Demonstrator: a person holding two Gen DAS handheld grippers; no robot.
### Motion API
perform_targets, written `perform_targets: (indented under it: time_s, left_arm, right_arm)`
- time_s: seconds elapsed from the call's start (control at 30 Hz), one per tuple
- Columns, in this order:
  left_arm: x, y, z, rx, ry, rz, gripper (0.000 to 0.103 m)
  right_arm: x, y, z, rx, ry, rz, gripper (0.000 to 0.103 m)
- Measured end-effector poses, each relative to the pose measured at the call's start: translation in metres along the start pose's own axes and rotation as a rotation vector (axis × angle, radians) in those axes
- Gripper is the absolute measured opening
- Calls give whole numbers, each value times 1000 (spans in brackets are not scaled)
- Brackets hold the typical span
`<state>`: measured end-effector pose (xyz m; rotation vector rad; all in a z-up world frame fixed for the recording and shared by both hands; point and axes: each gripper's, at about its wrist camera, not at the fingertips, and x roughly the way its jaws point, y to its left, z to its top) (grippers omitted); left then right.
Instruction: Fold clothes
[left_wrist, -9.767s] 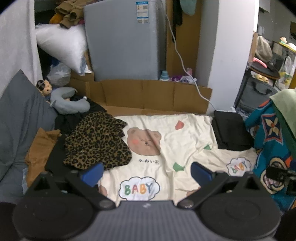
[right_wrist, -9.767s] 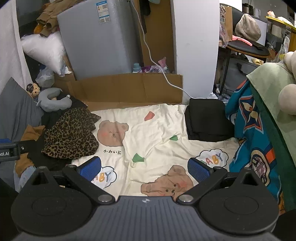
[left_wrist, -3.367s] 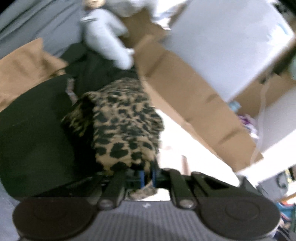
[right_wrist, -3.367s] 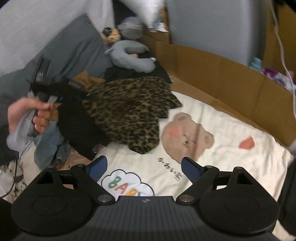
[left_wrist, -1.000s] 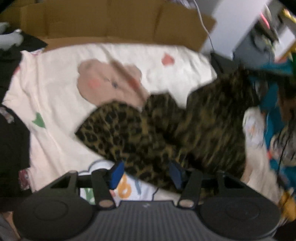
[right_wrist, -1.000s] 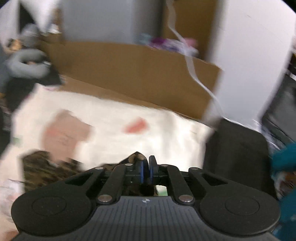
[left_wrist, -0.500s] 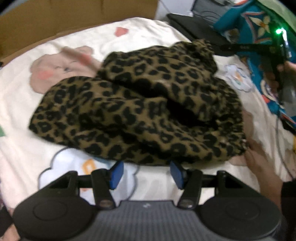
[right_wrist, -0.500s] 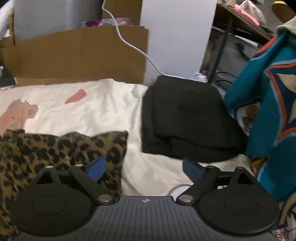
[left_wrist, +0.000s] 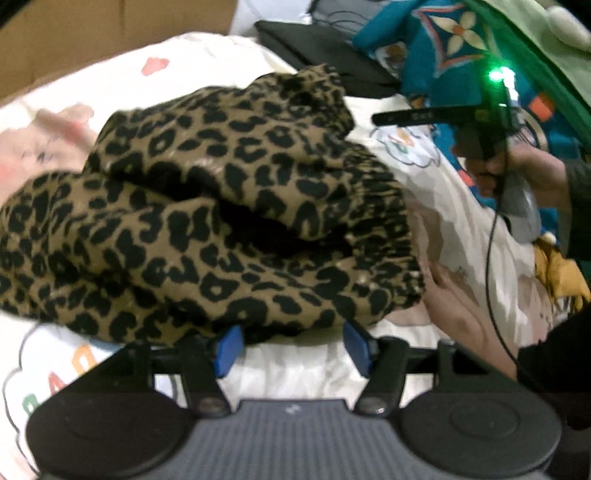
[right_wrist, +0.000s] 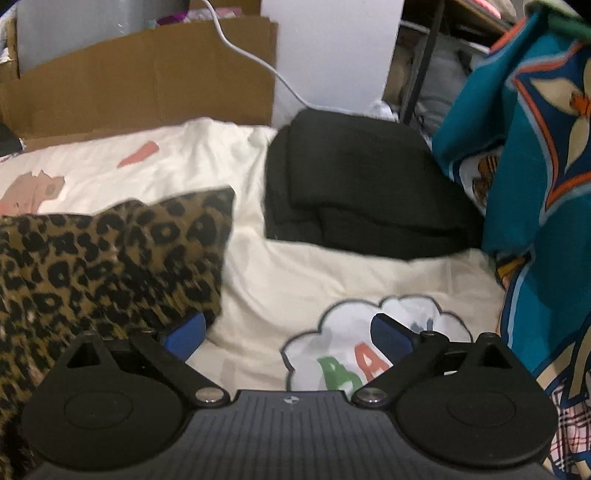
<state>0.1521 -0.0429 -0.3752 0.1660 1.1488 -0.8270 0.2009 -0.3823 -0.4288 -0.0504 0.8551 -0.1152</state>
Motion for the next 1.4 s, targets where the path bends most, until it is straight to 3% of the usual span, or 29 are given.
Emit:
perform_targets:
  time_s: [0.13,0.33,0.4,0.53,0.6,0.87,1.0,1.07,1.17,1.27,1.37,1.4]
  left_arm:
    - [-11,-4,5,103,-13,-10,63]
    - [-15,-18,14,228,-30,-42,61]
    - [-13,-23,13,262,-29,-36,61]
    - [-11,-25,13,302,-46,-17,61]
    - [-4,-26,13,317,-42,-20,62]
    - [40,-29,13,402,29,-52,67]
    - [59,-31,12,438,60,-76,82]
    - [64,-29,12,437,57,-76,83]
    - [69,-25,13,409,42,-69,78]
    - [71,-18,17,351,21,-63,64]
    - [68,-5,21,258,-3,-67,41]
    - [67,-1,23,232,-11,-65,21]
  right_arm:
    - [2,-5,-6,-68,1,20,95]
    - [4,-7,-10,-96,44,78,68]
    - [5,-9,-12,-74,65,103,53]
    - [10,-11,-17,-41,114,132,42]
    - [11,-11,-17,-26,134,156,30]
    - [13,-1,-11,-70,155,229,13]
    - [19,2,-4,-109,151,222,14]
    - [21,7,1,-147,136,209,16]
    - [22,12,8,-186,113,206,33]
    - [23,16,15,-191,100,219,39]
    - [26,17,18,-192,103,223,39]
    - [27,17,19,-192,104,224,39]
